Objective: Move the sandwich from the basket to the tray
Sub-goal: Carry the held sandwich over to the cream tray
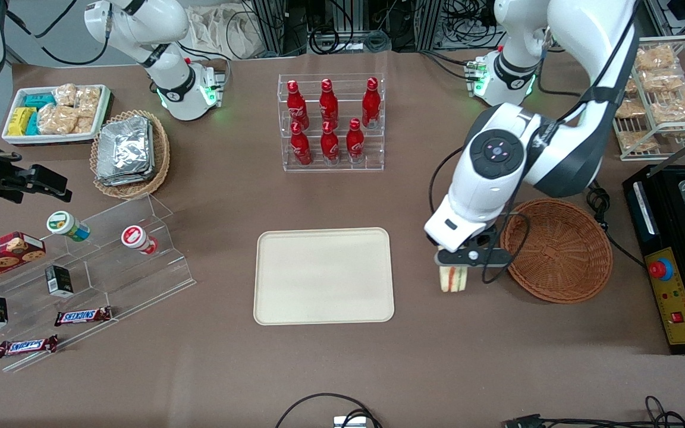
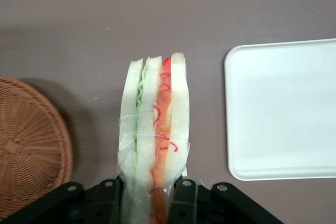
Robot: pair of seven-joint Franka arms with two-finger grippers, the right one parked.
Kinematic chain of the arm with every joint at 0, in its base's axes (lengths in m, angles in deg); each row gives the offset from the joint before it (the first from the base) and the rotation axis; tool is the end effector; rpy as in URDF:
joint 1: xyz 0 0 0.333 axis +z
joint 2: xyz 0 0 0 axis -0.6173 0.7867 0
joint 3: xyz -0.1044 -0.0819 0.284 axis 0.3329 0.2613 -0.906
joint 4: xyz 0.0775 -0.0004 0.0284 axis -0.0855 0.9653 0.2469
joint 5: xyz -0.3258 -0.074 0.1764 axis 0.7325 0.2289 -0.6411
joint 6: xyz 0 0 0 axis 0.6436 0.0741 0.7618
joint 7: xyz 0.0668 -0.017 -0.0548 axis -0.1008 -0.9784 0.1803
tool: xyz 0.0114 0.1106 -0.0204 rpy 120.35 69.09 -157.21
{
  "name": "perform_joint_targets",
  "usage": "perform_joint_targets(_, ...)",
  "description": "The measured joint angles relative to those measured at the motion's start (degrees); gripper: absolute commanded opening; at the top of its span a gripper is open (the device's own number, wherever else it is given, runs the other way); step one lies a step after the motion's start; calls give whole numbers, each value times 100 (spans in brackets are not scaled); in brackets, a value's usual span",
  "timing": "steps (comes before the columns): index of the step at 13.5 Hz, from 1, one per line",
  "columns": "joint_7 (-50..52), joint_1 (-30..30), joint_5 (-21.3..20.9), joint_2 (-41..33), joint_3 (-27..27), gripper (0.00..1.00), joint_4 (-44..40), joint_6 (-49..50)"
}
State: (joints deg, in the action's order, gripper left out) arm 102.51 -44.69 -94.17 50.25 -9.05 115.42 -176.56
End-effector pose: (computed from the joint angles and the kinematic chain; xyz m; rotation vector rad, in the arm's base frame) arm 0.5873 -0.3080 0.4234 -3.0912 0.0820 -0.0812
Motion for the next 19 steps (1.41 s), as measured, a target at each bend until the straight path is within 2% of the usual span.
perform_joint_targets(3,389,-359,-240,473,-3,28,-376,63)
perform_joint_targets(11,565,-1185,-416,1965,-19,28,-1543,15)
perform_joint_targets(14,955,-1357,-790,2356,-20,28,-1681,-322)
perform_joint_targets(19,1043,-1429,-856,2753,-21,27,-1723,-741)
